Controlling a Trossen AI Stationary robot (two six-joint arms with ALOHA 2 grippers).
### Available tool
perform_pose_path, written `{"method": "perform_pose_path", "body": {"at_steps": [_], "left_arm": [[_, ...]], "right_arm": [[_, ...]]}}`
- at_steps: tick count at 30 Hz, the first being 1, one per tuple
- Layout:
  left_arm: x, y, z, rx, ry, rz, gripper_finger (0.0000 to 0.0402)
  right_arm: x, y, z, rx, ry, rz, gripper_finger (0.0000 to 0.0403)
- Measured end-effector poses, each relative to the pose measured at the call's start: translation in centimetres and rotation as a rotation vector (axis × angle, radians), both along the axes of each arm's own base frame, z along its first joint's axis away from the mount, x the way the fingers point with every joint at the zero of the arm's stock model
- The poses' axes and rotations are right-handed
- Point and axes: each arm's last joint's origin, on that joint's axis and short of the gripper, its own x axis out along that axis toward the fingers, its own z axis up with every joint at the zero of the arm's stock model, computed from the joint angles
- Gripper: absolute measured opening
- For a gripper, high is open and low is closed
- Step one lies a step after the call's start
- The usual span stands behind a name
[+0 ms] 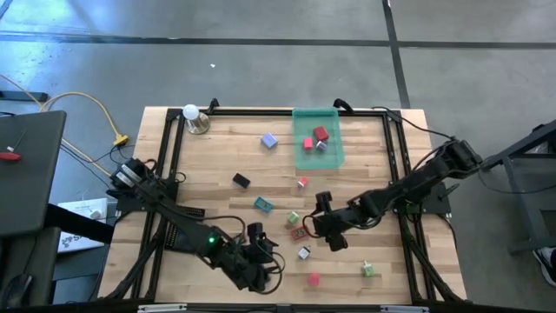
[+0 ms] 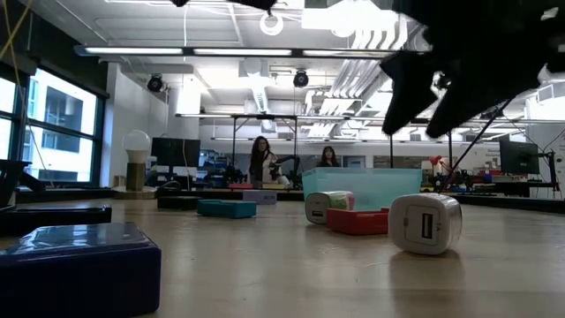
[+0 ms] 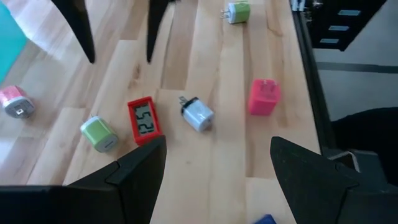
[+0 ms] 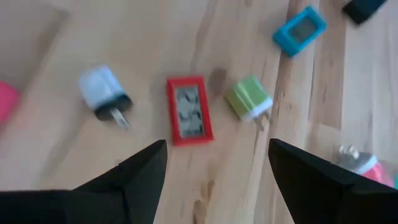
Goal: Pick & Place Office items
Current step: Put the red digital timer into the black bin
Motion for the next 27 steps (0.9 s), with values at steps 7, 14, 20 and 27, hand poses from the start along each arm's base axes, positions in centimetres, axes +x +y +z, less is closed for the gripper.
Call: {"method": "perform_pose_path", "body": {"at_steps": [7,14,20,27], "left_arm": [[0.8,1.1,0.1,0.07,-0.004,-0.018,0.0281],[1.2,1.6,0.1,0.081,0.001,-0.015,0.0281],[1.1,1.6,0.0,0.097,0.004,-0.03,0.0281],[1.1,1.6,0.0,0.096,0.004,-0.029,0.0281]], "right_arm": [[1.1,0.2,-2.8,-0.046,0.054,0.014,0.0269],[2.1,0.6,-4.9,-0.053,0.064,0.026,0.0269],[2.4,0.8,-6.4,-0.043,0.104,0.044,0.0269],[3.1,0.2,-6.8,-0.053,0.087,0.074,0.0269]]}}
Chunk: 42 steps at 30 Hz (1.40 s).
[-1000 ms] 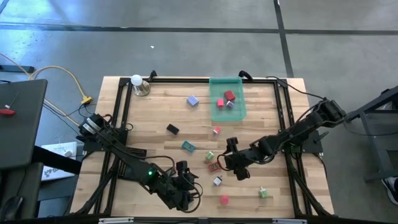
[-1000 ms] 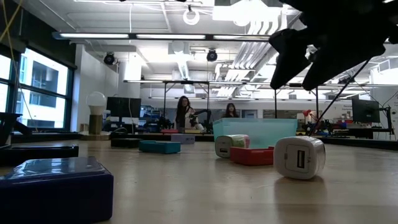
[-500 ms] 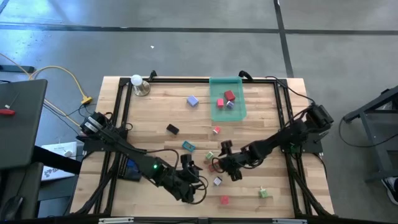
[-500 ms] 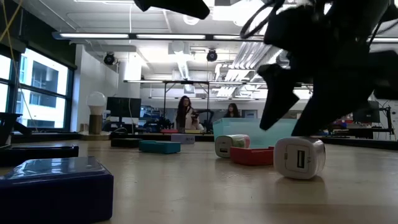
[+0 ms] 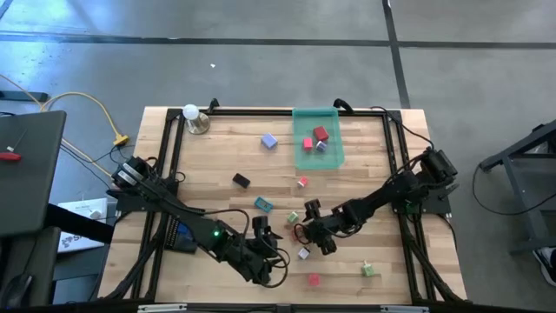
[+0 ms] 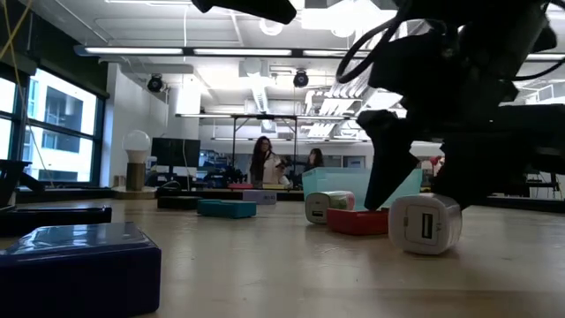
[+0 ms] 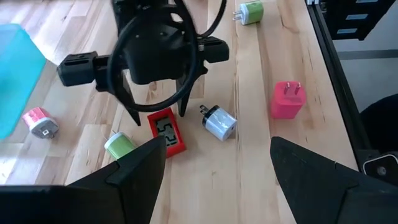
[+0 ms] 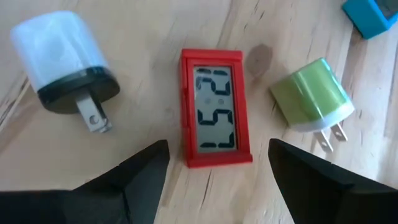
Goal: Pick & Place Office items
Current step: Put the red digital timer into the black bin
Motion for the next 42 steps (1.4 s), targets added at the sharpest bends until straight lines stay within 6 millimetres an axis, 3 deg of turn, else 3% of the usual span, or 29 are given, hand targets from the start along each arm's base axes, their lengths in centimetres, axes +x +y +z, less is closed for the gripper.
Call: {"method": "perform_pose_path", "body": {"at_steps": [6,12,24,33,42], "left_arm": [[0.0,0.0,0.0,-0.027,-0.003,0.019,0.0281],[-0.4,-0.6,0.0,-0.043,-0.004,0.012,0.0281],[-1.2,-1.8,0.0,-0.045,-0.003,-0.023,0.0281],[-1.4,-2.0,0.0,-0.043,0.0,-0.029,0.0281],[-1.4,-2.0,0.0,-0.042,0.0,-0.029,0.0281]], "right_arm": [[0.8,-1.3,0.0,0.126,0.01,0.014,0.0262],[0.9,-1.9,-0.1,0.145,0.025,0.01,0.0234],[0.9,-1.8,-0.1,0.151,0.03,0.035,0.014],[0.9,-1.2,0.0,0.211,0.009,-0.066,0.014],[0.1,0.9,0.7,0.201,-0.026,-0.093,0.014]]}}
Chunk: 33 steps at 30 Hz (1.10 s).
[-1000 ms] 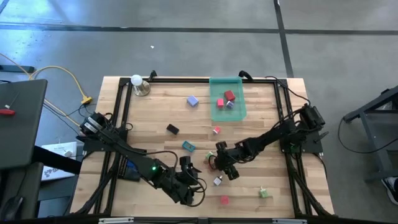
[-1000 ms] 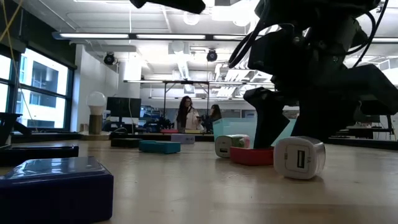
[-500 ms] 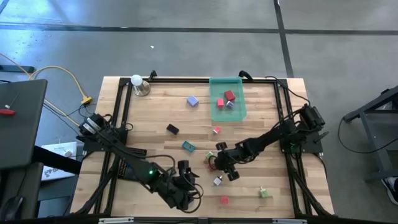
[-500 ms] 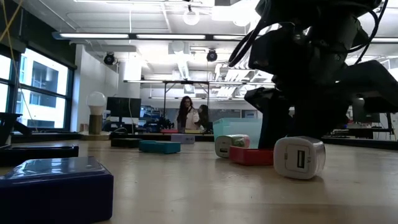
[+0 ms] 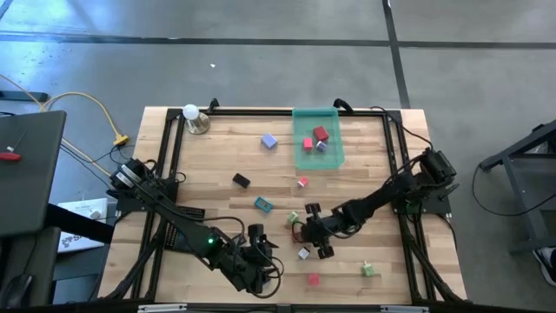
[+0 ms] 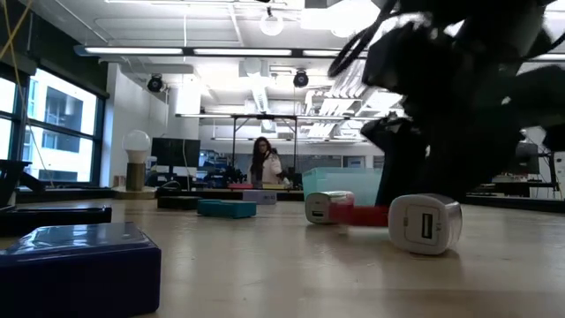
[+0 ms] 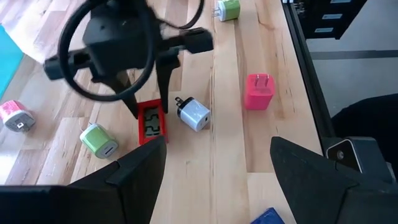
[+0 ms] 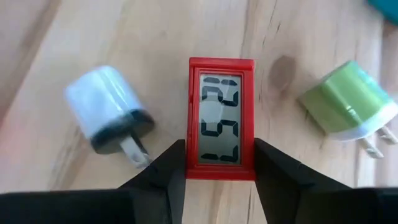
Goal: Pick & Place Office items
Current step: Put the red digital timer into the black bin
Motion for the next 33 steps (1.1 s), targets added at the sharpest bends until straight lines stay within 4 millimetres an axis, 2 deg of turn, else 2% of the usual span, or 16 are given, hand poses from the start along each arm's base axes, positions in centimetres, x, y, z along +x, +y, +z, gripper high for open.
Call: {"method": "perform_pose_path", "body": {"at_steps": [10,15,33], "left_arm": [[0.0,0.0,-0.1,0.02,0.006,-0.011,0.0281],[0.2,0.3,-0.1,0.018,0.005,-0.003,0.0281],[0.4,0.5,0.0,0.069,-0.005,-0.025,0.0282]], "right_arm": [[-1.1,2.1,4.7,-0.073,-0.247,-0.061,0.014],[-1.5,3.0,6.2,-0.043,-0.334,-0.044,0.014],[-2.1,5.8,7.6,-0.05,-0.509,0.12,0.014]]}}
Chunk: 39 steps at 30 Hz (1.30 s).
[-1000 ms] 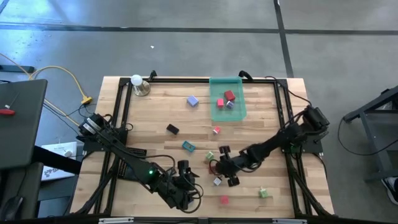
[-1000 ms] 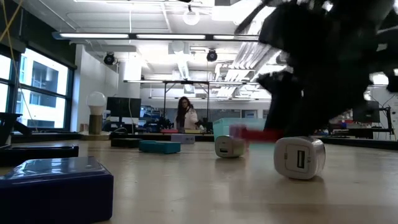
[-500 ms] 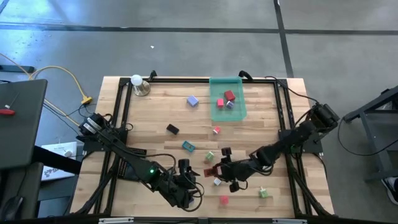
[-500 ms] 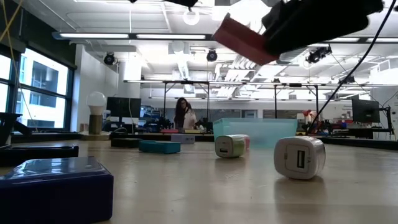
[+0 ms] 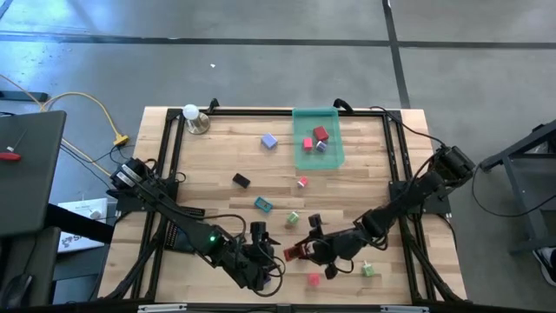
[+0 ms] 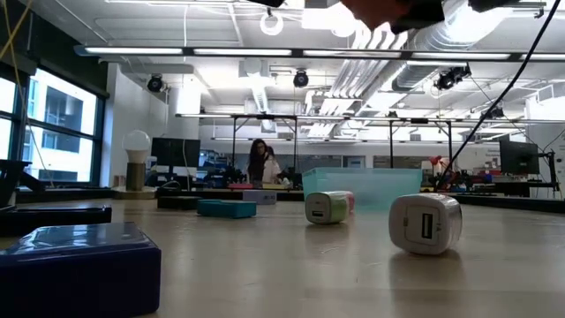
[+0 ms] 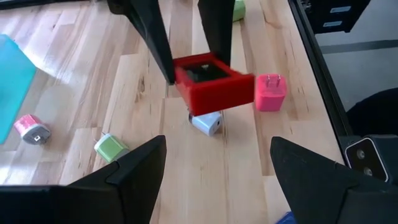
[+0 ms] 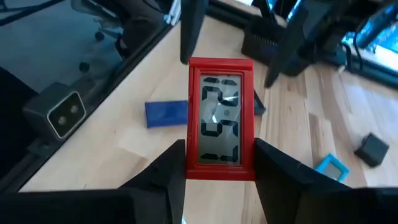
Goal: Pick & Place Office items
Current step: Put the red digital timer into the black bin
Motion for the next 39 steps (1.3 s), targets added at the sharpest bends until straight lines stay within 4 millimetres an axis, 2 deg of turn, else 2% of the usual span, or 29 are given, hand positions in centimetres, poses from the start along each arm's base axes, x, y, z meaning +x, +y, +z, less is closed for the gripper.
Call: {"method": "perform_pose_path", "body": {"at_steps": [9,17,24,30,35,39], "left_arm": [[0.2,0.2,0.0,0.0,0.0,0.007,0.034],[1.0,0.9,0.4,-0.034,-0.045,0.034,0.0344],[1.7,1.0,1.2,-0.053,-0.127,0.036,0.0344],[1.6,-0.3,2.4,0.044,-0.247,-0.075,0.0344],[0.8,-1.6,3.1,0.18,-0.325,-0.065,0.0344],[0.5,-2.3,3.8,0.221,-0.388,-0.074,0.0344]], "right_arm": [[-0.3,1.1,0.8,-0.008,-0.086,0.061,0.014],[0.0,1.4,2.0,-0.015,-0.221,0.078,0.014],[0.1,1.4,2.6,-0.092,-0.303,0.031,0.014],[-0.5,2.1,2.7,-0.093,-0.311,0.039,0.014],[-1.0,2.7,2.8,-0.142,-0.328,0.001,0.014],[-1.1,2.8,3.0,-0.136,-0.349,-0.009,0.014]]}}
